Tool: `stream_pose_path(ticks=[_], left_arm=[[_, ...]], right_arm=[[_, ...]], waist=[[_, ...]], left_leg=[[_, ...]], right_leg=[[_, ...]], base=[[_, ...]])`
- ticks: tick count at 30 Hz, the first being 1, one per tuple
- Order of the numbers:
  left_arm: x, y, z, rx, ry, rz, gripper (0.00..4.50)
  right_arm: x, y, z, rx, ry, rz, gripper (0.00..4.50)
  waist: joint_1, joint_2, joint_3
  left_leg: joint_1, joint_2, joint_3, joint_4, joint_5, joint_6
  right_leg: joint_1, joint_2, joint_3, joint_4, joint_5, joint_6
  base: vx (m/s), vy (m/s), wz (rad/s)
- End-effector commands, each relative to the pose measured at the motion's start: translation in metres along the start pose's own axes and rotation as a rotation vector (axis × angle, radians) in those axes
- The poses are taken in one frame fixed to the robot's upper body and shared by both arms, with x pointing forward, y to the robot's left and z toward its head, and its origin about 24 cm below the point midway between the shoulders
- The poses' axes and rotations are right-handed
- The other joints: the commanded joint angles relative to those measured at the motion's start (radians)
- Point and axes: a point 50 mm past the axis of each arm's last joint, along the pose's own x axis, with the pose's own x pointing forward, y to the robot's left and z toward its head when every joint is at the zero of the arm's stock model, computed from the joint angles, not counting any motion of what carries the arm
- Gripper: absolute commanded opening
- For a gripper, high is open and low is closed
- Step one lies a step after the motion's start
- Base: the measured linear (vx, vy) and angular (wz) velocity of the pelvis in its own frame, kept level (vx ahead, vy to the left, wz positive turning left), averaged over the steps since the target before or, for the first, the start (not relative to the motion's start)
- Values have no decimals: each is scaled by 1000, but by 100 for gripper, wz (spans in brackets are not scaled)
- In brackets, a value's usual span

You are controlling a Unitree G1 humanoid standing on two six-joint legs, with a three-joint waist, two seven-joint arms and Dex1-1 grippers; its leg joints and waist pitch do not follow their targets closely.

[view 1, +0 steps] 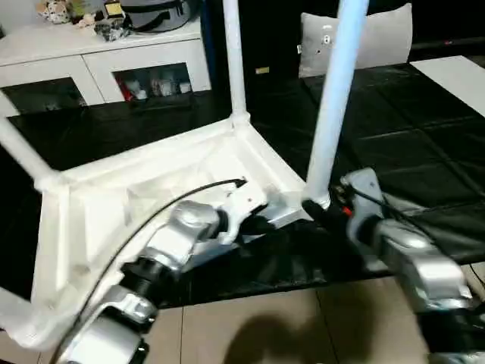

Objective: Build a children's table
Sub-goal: Rotate leg to tighten

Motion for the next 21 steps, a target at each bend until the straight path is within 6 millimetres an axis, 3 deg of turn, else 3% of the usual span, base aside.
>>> stream_pose_path(ticks=[1,4,5,10,11,14,21], left_arm=[[-6,0,-2,65,17,-51,0],[-8,-1,-3,76,19,-66,0],[-11,-2,-4,96,24,-95,0],[-17,-7,-10,129,40,-177,0],[-18,-9,-11,133,44,-201,0],[-21,-16,-13,131,46,-288,0],[-23,-18,-13,138,48,-325,0]], right_arm=[[-8,-3,7,-34,-15,72,413],[-12,-6,8,-47,-10,81,432],[-19,-9,8,-82,1,114,446],[-32,-10,10,-129,8,230,446],[-35,-9,11,-132,2,261,421],[-40,-1,14,-119,-26,381,408],[-41,8,15,-108,-49,475,332]], waist=[[8,-22,-61],[16,-22,-62],[21,-27,-62],[32,-27,-62],[35,-26,-61],[46,-26,-61],[57,-27,-60]], left_leg=[[-10,19,1,-62,-154,102],[-10,21,2,-60,-137,106],[-9,22,2,-60,-134,108],[-8,26,4,-58,-128,123],[-7,27,4,-58,-135,126],[-6,32,4,-60,-142,124],[-4,31,5,-61,-150,109]], right_leg=[[66,-54,40,-71,-337,-127],[65,-54,42,-68,-318,-136],[67,-56,42,-66,-317,-139],[65,-57,43,-64,-310,-145],[63,-56,44,-65,-320,-147],[63,-58,46,-63,-330,-147],[59,-56,46,-65,-353,-142]], base=[[0,0,0],[0,0,0],[0,0,0],[0,0,0],[0,0,0],[0,0,0],[0,0,0]])
